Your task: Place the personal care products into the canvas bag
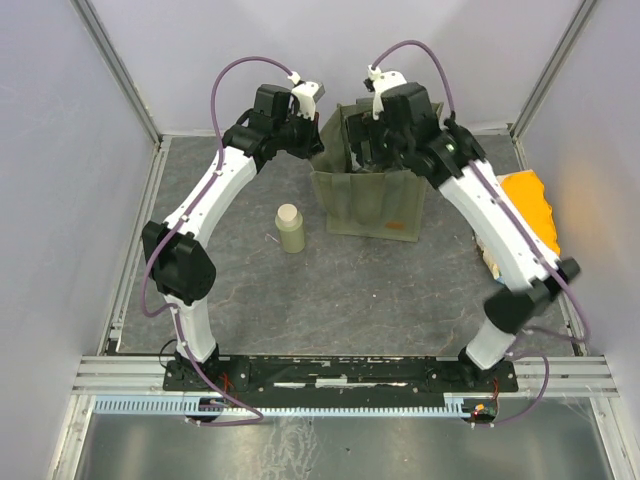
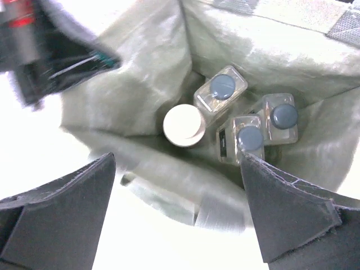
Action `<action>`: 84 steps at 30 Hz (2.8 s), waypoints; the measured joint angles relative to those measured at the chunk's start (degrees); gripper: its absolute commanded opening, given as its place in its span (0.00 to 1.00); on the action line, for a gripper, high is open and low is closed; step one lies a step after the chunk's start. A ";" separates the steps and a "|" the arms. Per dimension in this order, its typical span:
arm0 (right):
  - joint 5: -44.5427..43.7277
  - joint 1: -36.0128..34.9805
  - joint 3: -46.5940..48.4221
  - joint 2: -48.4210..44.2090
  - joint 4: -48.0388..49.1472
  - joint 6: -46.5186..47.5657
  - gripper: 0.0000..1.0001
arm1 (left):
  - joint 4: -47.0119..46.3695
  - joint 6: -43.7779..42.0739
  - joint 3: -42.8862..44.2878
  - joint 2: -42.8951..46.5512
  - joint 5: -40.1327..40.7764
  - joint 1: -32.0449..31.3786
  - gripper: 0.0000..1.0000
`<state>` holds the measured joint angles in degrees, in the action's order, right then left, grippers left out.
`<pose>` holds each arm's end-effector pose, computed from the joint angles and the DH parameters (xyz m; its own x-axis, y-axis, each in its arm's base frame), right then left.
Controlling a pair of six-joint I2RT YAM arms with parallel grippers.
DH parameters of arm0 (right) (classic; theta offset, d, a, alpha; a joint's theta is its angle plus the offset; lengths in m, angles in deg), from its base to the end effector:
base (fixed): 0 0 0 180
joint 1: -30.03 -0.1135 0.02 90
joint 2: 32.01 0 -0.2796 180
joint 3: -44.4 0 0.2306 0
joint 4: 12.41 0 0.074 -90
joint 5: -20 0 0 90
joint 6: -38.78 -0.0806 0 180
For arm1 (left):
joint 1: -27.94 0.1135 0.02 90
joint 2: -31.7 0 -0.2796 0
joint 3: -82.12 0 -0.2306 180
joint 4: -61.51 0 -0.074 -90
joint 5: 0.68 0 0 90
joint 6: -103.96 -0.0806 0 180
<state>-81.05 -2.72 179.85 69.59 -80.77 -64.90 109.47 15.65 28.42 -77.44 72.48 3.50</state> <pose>0.3396 0.2001 0.4291 -0.5571 -0.0824 -0.8263 -0.2741 0.9575 0.0894 0.4108 -0.2123 0.3683 -0.4843 0.1891 -0.8542 0.6085 0.7743 -0.1736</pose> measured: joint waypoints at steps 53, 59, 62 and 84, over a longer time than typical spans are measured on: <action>4.17 -19.91 -23.93 14.36 31.47 21.49 1.00 | 1.44 -0.09 2.10 -0.98 1.46 0.00 0.03; 5.33 -18.93 -22.05 17.11 31.21 21.70 0.99 | 1.49 -0.09 2.10 -0.98 1.81 0.02 0.03; 5.75 -19.06 -21.92 17.81 31.23 21.77 0.97 | 1.53 -0.09 2.10 -0.98 1.81 0.07 0.03; 5.27 -18.97 -22.75 19.28 35.23 21.27 0.28 | 1.51 -0.09 2.10 -1.01 1.79 0.11 0.03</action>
<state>-75.78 -21.70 157.10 88.87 -45.53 -43.63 110.98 15.57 30.51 -78.44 74.27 3.61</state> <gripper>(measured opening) 0.728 0.051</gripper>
